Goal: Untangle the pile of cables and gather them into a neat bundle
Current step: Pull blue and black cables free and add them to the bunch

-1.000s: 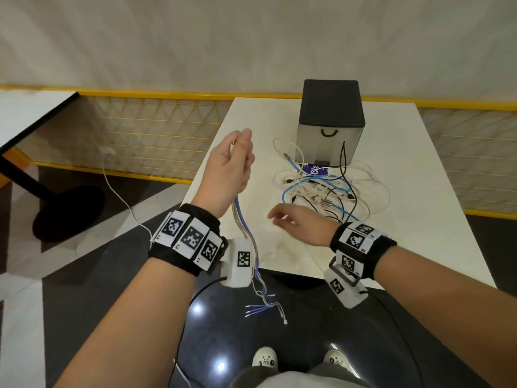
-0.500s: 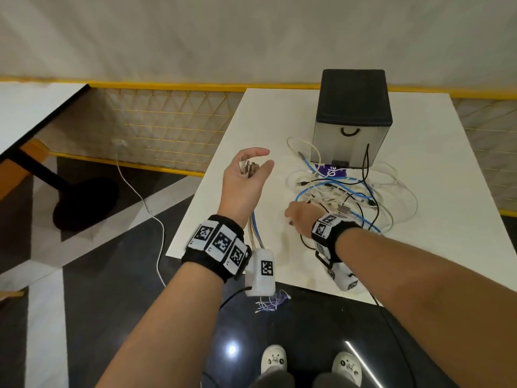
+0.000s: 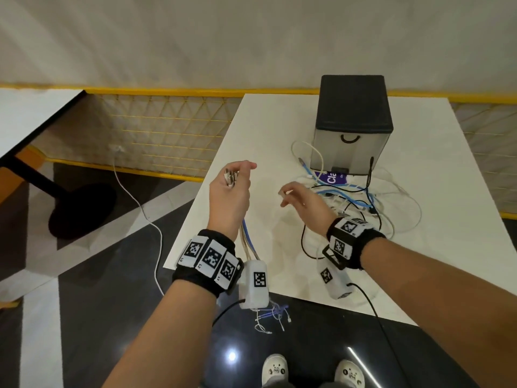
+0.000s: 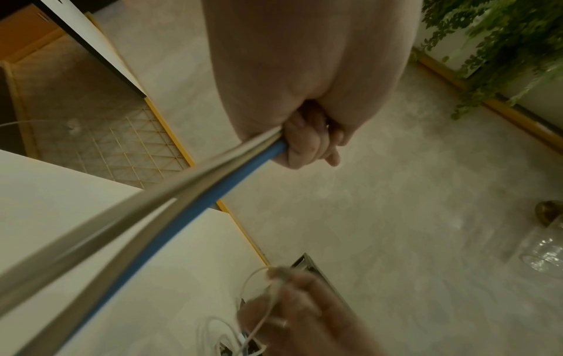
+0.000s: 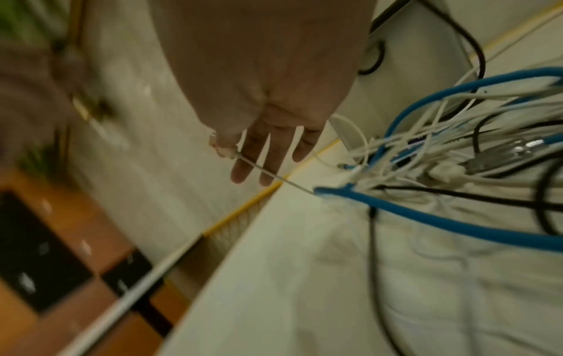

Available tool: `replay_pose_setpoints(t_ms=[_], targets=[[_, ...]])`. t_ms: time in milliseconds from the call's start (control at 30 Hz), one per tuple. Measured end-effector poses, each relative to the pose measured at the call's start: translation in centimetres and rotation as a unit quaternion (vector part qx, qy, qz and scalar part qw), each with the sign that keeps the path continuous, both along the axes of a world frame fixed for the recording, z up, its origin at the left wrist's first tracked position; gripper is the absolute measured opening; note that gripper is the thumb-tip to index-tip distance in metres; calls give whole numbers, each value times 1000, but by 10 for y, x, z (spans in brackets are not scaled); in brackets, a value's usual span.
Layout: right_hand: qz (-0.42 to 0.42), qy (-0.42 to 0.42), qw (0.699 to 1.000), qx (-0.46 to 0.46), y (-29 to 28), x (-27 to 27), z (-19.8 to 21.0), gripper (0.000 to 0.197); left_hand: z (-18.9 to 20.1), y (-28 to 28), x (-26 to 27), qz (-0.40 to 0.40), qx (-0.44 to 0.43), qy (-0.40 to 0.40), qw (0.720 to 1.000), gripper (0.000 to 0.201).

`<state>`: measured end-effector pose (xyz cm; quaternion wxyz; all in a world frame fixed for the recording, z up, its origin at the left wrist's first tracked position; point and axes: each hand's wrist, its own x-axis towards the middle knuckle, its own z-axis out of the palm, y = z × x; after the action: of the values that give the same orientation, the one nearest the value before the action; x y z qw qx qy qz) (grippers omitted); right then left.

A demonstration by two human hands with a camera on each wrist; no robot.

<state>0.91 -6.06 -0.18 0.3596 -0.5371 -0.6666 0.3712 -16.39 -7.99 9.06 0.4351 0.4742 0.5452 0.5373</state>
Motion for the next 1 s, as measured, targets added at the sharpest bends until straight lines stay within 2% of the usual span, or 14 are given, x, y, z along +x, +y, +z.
replay_pose_setpoints(t_ms=[67, 167, 267, 367, 467, 567, 633, 667, 800, 900, 1000], targets=[[-25, 153, 988, -3, -5, 4, 30, 10, 0, 4, 7, -10, -4, 16, 1000, 17], [-33, 263, 964, -18, -14, 8, 67, 7, 3, 9, 25, -70, -29, 40, 996, 23], [-38, 309, 950, -21, -19, 12, 80, 7, 6, 7, 47, -132, -16, 40, 990, 16], [-24, 315, 948, -22, -23, 19, 81, 4, 7, 7, 60, -134, 12, 21, 991, 19], [4, 248, 968, -35, -27, 26, 73, 13, 7, 10, 64, -95, 15, 19, 995, 23], [62, 88, 993, -37, -29, 31, 56, 18, 13, 15, 65, -67, 21, -5, 998, 29], [96, -12, 994, -42, -31, 36, 44, 23, 24, 20, 63, -42, 17, -54, 998, 31], [101, -36, 993, -48, -31, 39, 38, 23, 29, 24, 60, -37, 15, -72, 997, 31], [76, -54, 993, -76, -16, 49, 25, 22, 36, 29, 54, -30, 14, -88, 996, 36], [35, -31, 995, -87, 0, 49, 30, 22, 37, 27, 51, -56, -12, -146, 988, 36], [12, 16, 999, -27, 18, 53, 52, 17, 40, 27, 45, -76, -27, -151, 985, 38]])
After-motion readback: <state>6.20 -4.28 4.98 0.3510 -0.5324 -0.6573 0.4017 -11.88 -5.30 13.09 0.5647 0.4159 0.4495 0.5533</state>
